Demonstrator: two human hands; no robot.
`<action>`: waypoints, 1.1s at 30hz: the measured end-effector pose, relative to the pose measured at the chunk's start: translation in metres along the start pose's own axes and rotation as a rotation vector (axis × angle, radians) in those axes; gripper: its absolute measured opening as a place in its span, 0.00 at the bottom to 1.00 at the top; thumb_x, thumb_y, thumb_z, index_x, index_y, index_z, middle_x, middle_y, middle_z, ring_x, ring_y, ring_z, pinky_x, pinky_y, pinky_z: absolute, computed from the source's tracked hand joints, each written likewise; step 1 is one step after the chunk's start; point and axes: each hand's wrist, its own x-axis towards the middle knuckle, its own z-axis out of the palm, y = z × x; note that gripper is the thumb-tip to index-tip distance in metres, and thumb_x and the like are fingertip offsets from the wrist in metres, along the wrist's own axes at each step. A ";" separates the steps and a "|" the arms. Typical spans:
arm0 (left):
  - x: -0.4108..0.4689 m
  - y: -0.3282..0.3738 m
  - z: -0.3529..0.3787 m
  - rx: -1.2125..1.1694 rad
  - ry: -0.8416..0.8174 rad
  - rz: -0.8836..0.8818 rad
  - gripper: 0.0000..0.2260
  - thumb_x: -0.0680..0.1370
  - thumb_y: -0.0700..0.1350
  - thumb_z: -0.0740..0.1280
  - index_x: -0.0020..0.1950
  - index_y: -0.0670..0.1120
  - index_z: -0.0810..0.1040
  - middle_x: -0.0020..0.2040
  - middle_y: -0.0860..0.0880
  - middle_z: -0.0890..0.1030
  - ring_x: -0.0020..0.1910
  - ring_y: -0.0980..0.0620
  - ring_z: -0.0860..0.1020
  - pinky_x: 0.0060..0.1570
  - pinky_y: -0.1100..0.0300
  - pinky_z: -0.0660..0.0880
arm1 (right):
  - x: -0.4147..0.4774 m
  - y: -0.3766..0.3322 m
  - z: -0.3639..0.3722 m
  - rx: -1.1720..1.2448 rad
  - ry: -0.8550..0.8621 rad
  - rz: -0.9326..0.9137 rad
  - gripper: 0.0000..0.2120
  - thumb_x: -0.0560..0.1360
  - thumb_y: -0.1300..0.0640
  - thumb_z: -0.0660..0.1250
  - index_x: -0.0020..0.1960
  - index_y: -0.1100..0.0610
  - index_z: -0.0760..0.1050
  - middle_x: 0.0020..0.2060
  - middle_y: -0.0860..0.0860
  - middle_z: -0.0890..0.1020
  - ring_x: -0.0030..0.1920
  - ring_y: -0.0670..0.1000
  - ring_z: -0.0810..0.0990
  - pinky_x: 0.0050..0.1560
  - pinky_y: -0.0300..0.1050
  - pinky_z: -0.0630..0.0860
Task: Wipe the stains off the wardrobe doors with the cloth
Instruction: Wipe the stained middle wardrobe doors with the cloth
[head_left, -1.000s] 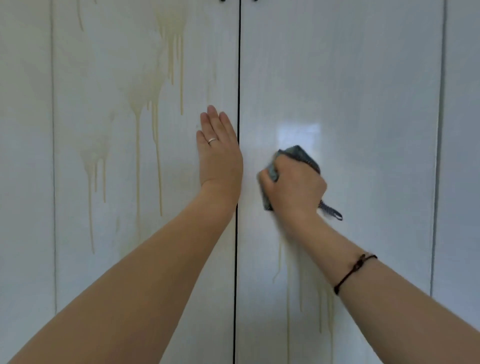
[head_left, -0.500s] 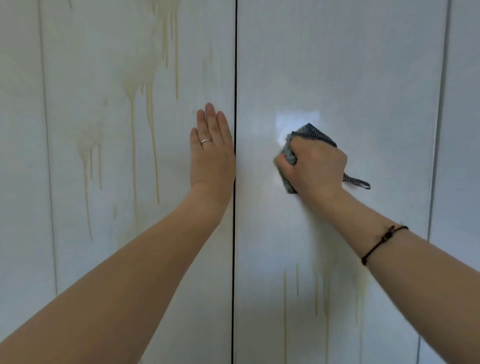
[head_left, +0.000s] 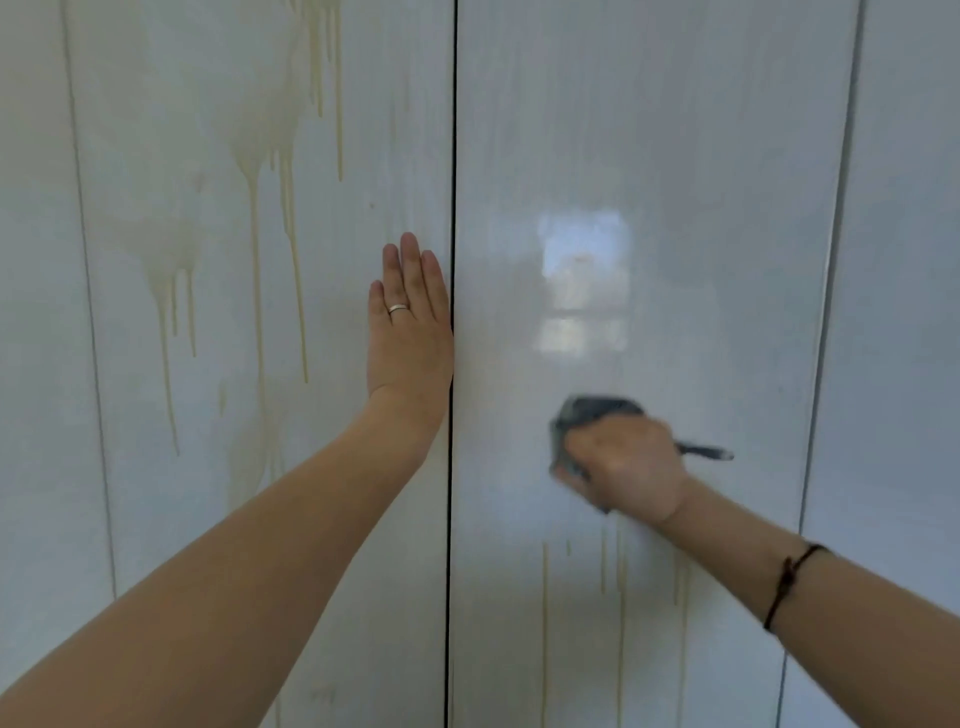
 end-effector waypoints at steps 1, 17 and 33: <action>0.000 -0.001 0.002 -0.012 0.013 0.001 0.29 0.81 0.35 0.48 0.77 0.30 0.37 0.78 0.29 0.43 0.79 0.33 0.49 0.76 0.45 0.60 | 0.025 0.013 -0.006 -0.029 0.000 0.131 0.17 0.68 0.50 0.73 0.29 0.53 0.68 0.23 0.49 0.73 0.23 0.54 0.75 0.24 0.38 0.64; -0.010 -0.026 0.011 -0.116 0.136 0.117 0.24 0.83 0.35 0.43 0.78 0.30 0.43 0.77 0.26 0.48 0.77 0.28 0.54 0.75 0.42 0.61 | -0.019 -0.062 0.026 0.176 0.090 -0.148 0.10 0.69 0.58 0.71 0.33 0.54 0.71 0.27 0.50 0.71 0.27 0.52 0.70 0.28 0.44 0.64; -0.010 0.010 0.000 0.090 -0.030 -0.059 0.28 0.79 0.33 0.47 0.75 0.26 0.38 0.76 0.25 0.46 0.77 0.29 0.53 0.74 0.44 0.64 | -0.001 -0.039 0.007 0.073 0.159 0.501 0.15 0.68 0.54 0.72 0.29 0.51 0.67 0.24 0.48 0.71 0.25 0.51 0.70 0.25 0.40 0.61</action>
